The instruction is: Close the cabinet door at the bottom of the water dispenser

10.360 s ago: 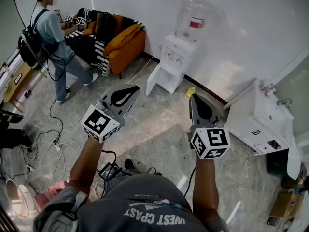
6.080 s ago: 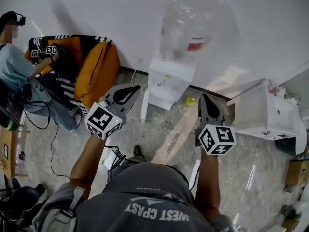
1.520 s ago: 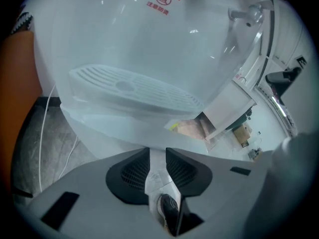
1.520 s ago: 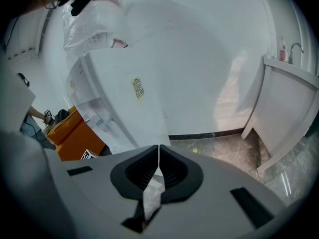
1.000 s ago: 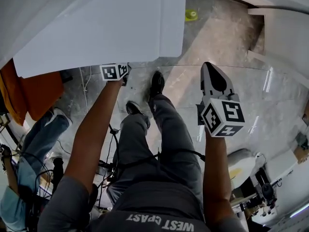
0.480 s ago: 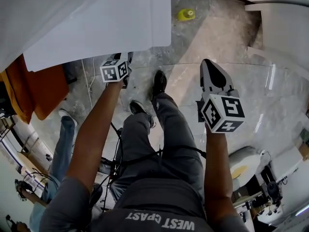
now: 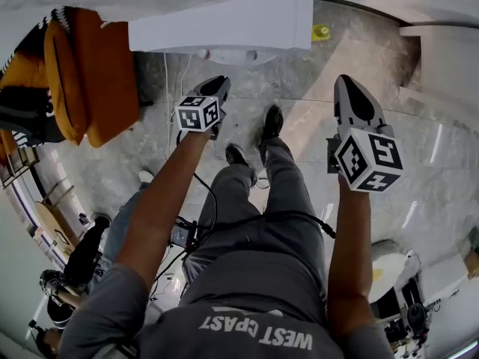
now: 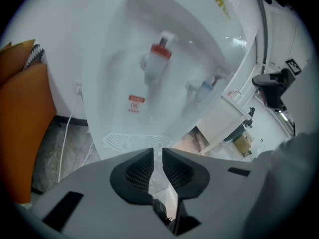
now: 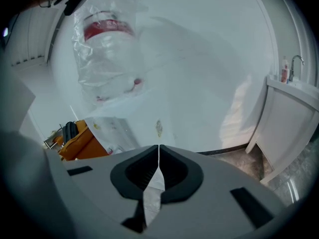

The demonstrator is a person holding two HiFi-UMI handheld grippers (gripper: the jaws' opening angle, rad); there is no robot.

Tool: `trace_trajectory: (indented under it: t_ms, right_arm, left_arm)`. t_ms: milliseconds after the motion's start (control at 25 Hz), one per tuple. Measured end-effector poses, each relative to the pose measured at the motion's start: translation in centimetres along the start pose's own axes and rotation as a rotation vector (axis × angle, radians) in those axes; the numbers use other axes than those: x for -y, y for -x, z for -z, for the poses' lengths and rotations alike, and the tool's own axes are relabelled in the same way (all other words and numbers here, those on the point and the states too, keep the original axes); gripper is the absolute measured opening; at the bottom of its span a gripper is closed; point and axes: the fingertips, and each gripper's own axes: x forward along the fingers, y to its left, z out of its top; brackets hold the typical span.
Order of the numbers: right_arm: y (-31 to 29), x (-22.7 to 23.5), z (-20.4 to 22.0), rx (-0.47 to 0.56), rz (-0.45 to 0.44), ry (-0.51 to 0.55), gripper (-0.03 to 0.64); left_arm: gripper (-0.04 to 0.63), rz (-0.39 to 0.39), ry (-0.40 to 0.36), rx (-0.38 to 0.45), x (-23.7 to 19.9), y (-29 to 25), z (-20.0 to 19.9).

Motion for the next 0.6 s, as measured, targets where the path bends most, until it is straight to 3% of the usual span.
trace_trajectory:
  t_ms: [600]
  right_arm:
    - [6.8, -9.2, -9.6, 0.106, -0.116, 0.161, 0.029]
  left_arm:
    - [0.040, 0.010, -0.151, 0.355, 4.8, 21.5, -15.2]
